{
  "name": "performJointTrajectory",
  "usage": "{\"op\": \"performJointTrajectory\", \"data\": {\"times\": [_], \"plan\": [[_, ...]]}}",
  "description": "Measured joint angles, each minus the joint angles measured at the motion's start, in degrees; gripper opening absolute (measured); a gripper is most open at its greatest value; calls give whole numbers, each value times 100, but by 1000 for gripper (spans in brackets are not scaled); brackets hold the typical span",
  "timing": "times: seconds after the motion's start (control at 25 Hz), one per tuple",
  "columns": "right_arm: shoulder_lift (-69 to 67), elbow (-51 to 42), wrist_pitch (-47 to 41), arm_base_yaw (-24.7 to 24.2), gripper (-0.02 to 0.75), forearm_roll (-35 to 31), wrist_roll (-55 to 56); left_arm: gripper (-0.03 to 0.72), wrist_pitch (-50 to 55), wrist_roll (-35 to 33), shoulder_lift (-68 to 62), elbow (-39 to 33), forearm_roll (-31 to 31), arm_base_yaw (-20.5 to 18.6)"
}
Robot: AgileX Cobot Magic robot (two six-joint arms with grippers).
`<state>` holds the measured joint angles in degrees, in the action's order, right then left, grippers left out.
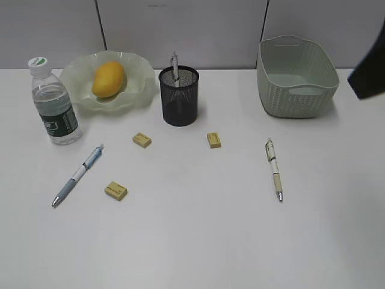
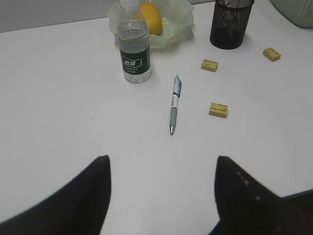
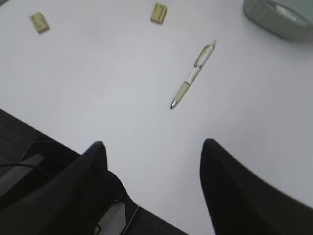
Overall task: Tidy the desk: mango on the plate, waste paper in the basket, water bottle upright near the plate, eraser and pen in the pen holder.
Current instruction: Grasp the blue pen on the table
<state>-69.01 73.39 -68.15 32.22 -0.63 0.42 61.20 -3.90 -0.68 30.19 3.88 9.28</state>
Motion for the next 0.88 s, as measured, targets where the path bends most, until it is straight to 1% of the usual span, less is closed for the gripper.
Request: {"op": "performJointTrajectory", "data": {"times": [0.2, 0.48, 0.64, 0.8, 0.88], "plan": [[829, -1458, 479, 0, 479, 0, 0, 508, 0, 0, 0, 0, 0, 0], [1849, -3176, 1235, 0, 478, 0, 0, 508, 0, 0, 0, 0, 0, 0], [2510, -3843, 1596, 0, 478, 0, 0, 508, 0, 0, 0, 0, 0, 0], [3058, -4321, 1804, 0, 478, 22, 180, 508, 0, 0, 0, 0, -6, 0], [3394, -4422, 1885, 0, 478, 138, 373, 508, 0, 0, 0, 0, -6, 0]]}}
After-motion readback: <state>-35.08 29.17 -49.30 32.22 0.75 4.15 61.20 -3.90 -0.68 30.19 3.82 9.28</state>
